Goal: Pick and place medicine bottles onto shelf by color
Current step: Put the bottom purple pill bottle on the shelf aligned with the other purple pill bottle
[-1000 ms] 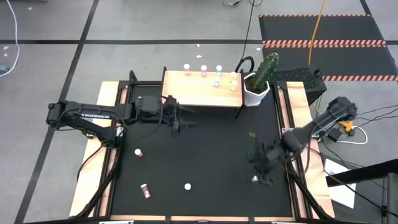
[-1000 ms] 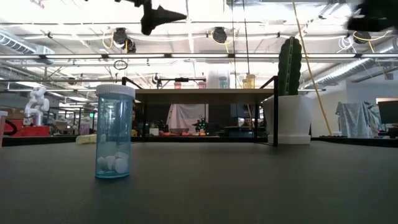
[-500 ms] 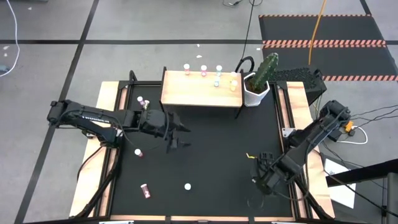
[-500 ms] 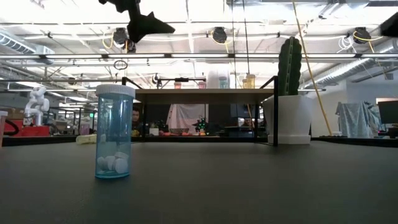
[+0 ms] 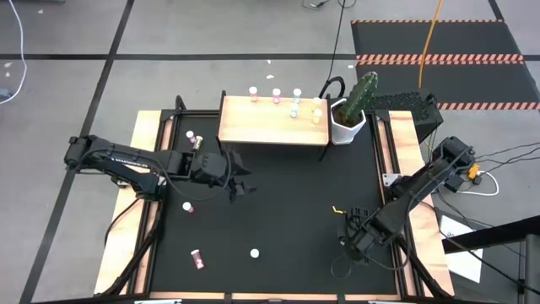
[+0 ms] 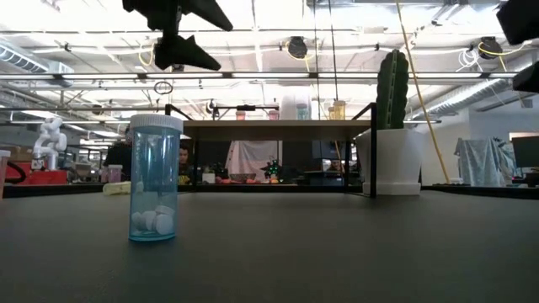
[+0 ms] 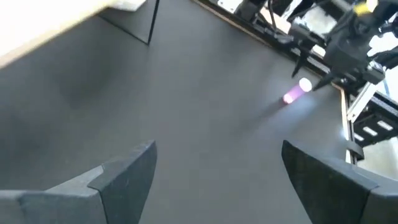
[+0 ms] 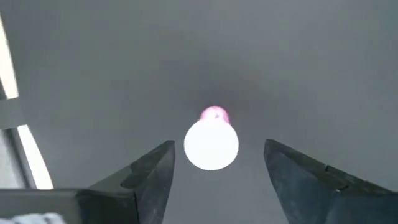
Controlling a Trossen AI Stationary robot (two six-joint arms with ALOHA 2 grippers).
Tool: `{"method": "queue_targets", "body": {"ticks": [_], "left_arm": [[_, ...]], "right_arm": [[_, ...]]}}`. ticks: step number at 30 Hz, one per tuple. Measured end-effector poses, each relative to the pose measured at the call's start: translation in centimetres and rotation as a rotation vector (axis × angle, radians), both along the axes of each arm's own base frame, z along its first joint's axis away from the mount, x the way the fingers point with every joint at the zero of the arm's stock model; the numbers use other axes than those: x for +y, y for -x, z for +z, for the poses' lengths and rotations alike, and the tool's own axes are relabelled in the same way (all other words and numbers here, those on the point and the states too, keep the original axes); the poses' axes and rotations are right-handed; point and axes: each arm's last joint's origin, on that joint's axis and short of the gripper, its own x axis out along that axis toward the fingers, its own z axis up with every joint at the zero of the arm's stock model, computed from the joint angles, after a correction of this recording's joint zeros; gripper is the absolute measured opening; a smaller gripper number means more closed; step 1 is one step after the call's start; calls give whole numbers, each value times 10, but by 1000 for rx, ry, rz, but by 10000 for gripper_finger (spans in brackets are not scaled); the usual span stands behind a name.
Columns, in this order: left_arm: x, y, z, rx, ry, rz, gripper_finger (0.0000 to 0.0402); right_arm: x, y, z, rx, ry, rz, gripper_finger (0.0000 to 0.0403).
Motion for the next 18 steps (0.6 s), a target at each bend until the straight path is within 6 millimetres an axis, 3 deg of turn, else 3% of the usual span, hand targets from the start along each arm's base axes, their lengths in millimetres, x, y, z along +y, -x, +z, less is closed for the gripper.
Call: {"method": "queue_targets", "body": {"ticks": [18], "left_arm": [[-2,1,0,2,0,21,344]], "right_arm": [[1,-1,-5,-22,-19,0,131]]}}
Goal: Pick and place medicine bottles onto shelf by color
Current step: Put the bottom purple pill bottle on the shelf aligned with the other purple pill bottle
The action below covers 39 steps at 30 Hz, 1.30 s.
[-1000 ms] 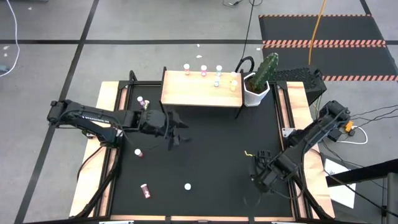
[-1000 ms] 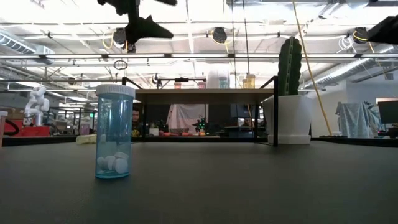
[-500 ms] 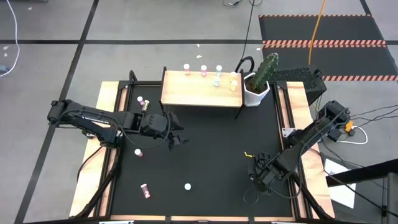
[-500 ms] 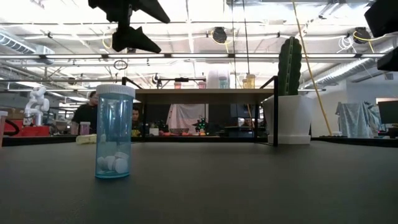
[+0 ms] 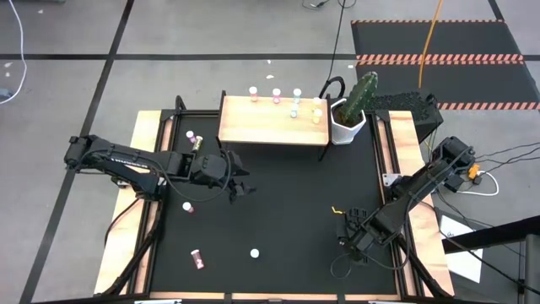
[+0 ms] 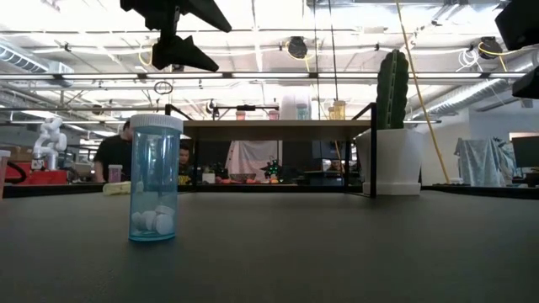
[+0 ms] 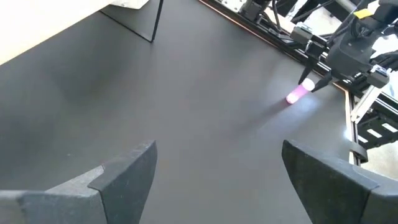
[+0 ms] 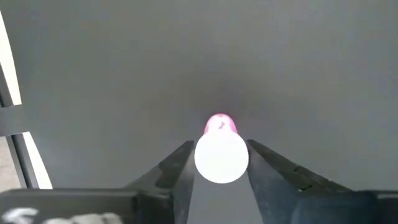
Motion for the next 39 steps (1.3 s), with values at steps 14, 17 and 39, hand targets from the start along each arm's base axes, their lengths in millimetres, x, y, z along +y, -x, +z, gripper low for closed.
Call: {"method": "queue_targets", "body": {"ticks": [14,17,39], "left_arm": [[8,0,0,-2,-61,71,344],[15,-1,0,-2,-61,98,344],[48,0,1,-39,43,356,344]], "right_arm": [[-15,-38,45,-109,-31,114,117],[-32,-58,71,-189,-25,151,116],[-284,-170,189,-413,267,177,118]]}}
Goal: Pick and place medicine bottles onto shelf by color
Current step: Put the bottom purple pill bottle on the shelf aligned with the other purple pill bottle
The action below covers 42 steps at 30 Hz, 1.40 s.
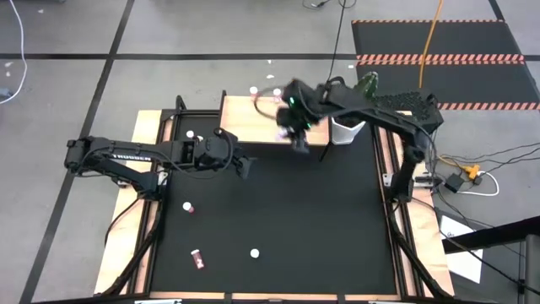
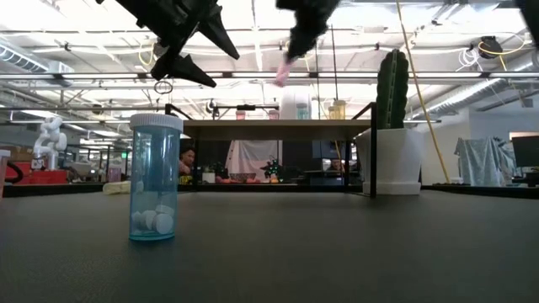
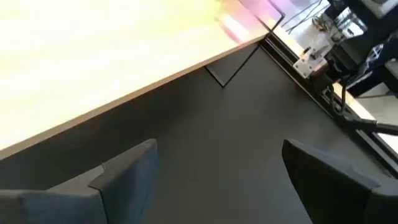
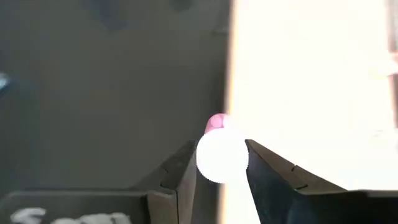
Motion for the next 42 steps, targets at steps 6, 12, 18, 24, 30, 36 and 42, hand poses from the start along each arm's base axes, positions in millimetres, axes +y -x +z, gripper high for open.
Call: {"method": "queue_targets", "body": {"ticks": [6,12,18,24,30,36,42], "left_arm": [[8,1,-1,46,-85,-10,344],[25,5,-2,133,-207,-39,344],[52,11,-2,171,-254,-15,344],[71,18,-2,182,-255,34,344],[76,18,0,155,-257,55,344],[77,14,8,99,-341,32,344],[84,-10,10,54,-621,-115,344]], "right_arm": [[-54,-17,-6,-44,57,-68,118],[-91,-16,-28,8,59,-149,118],[-102,-13,-35,42,72,-184,118],[-102,-13,-35,43,87,-160,118],[-99,-15,-34,29,83,-115,118],[-95,-17,-37,37,67,-122,119],[-75,-25,-34,7,-4,-121,118]]}}
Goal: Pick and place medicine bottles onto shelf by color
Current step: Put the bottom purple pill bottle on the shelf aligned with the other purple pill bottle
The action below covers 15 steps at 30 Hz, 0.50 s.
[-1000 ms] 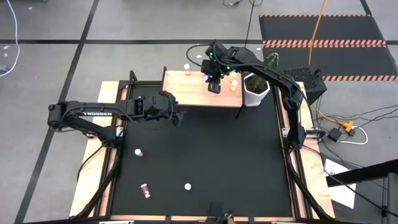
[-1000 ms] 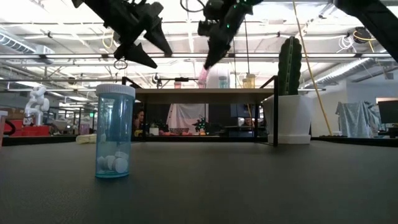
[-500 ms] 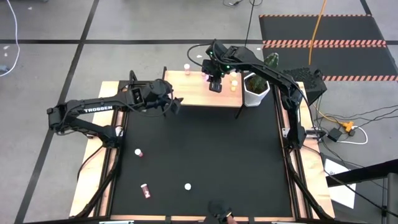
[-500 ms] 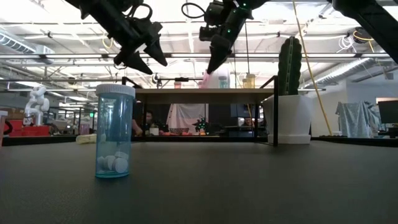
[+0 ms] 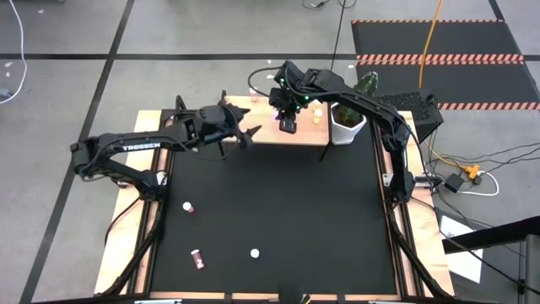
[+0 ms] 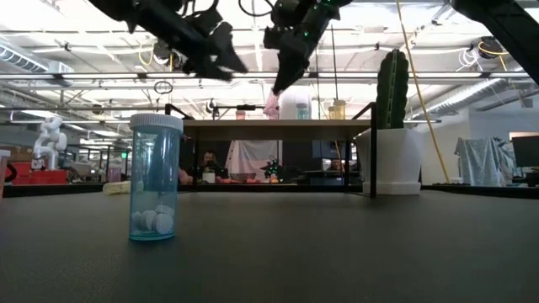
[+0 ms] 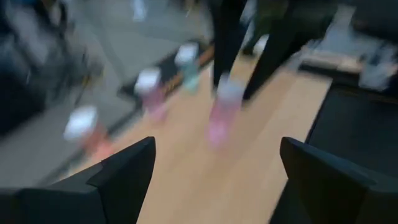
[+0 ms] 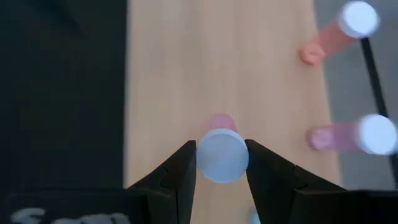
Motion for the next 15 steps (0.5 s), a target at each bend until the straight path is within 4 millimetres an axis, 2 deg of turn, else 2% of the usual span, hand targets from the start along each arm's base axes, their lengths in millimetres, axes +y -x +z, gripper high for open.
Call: {"method": "queue_targets", "body": {"ticks": [2,6,11,15], "left_arm": [[2,-9,-2,-15,-60,-54,344],[7,-22,-20,37,-66,-78,344],[9,-29,-35,85,-49,-88,344],[9,-31,-37,82,-46,-101,344]], "right_arm": [[7,-3,-1,0,-27,-4,118],[18,-8,-1,3,-67,-32,118],[24,-9,2,-11,-103,-76,118],[27,-3,13,-45,-110,-105,118]]}}
